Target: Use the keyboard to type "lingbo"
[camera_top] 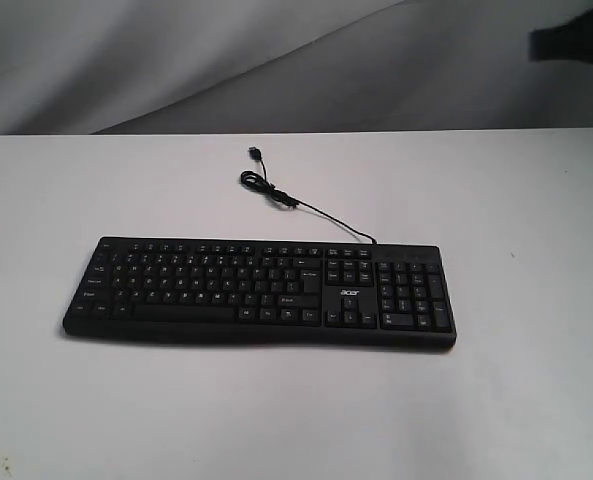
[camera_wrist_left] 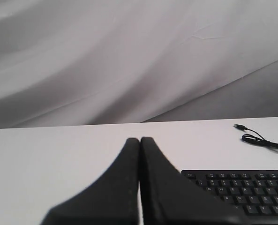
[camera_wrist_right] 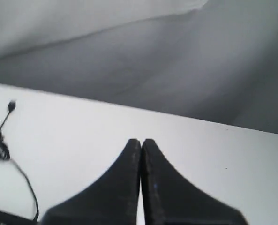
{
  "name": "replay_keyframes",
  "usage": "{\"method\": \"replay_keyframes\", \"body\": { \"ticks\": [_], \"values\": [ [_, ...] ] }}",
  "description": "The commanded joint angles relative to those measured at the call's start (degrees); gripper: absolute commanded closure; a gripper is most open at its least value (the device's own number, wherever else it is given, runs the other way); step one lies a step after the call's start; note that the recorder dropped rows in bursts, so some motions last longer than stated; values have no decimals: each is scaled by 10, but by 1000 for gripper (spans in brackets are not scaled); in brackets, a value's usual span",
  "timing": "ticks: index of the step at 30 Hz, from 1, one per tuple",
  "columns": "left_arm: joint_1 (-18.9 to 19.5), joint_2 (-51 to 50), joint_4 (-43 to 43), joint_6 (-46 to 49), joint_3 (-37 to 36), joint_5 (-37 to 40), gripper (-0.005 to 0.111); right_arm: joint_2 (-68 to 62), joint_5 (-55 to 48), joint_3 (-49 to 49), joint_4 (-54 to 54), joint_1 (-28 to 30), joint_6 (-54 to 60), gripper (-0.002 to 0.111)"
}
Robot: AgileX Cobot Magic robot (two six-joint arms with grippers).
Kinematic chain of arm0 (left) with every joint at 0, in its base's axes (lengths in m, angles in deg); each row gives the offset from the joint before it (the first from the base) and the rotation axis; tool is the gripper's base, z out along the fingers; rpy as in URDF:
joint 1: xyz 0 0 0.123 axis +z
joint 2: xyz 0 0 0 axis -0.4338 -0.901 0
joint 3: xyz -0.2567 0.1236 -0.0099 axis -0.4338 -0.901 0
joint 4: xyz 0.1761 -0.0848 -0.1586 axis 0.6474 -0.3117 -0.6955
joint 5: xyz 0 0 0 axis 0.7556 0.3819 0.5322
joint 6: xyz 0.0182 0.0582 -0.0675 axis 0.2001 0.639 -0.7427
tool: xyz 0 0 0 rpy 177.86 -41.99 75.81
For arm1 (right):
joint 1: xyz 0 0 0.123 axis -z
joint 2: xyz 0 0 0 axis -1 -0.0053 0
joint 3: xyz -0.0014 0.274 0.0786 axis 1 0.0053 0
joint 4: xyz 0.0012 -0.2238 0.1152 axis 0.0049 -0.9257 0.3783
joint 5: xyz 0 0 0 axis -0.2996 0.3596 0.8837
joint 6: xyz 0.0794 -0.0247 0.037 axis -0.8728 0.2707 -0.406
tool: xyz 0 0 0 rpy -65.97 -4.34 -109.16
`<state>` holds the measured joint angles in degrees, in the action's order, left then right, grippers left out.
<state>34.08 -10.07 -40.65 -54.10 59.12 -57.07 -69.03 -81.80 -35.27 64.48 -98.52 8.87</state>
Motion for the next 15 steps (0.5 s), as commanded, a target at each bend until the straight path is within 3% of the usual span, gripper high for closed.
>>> {"method": "replay_keyframes", "body": {
  "ticks": [1, 2, 3, 5, 8, 15],
  "values": [
    [-4, 3, 0, -1, -3, -4, 106, -157, -82, -114, 158, -63, 260, 108],
    [-4, 3, 0, -1, -3, -4, 106, -183, -93, -135, 221, -72, 334, 108],
    [-4, 3, 0, -1, -3, -4, 106, -244, -136, -174, 363, -92, 506, 108],
    [-4, 3, 0, -1, -3, -4, 106, -302, -224, -214, 483, -107, 654, 108],
    [-4, 3, 0, -1, -3, -4, 106, -368, -300, -253, 563, -128, 716, 108],
    [-4, 3, 0, -1, -3, -4, 106, -445, -271, -267, 562, -212, 763, 108]
  ]
}}
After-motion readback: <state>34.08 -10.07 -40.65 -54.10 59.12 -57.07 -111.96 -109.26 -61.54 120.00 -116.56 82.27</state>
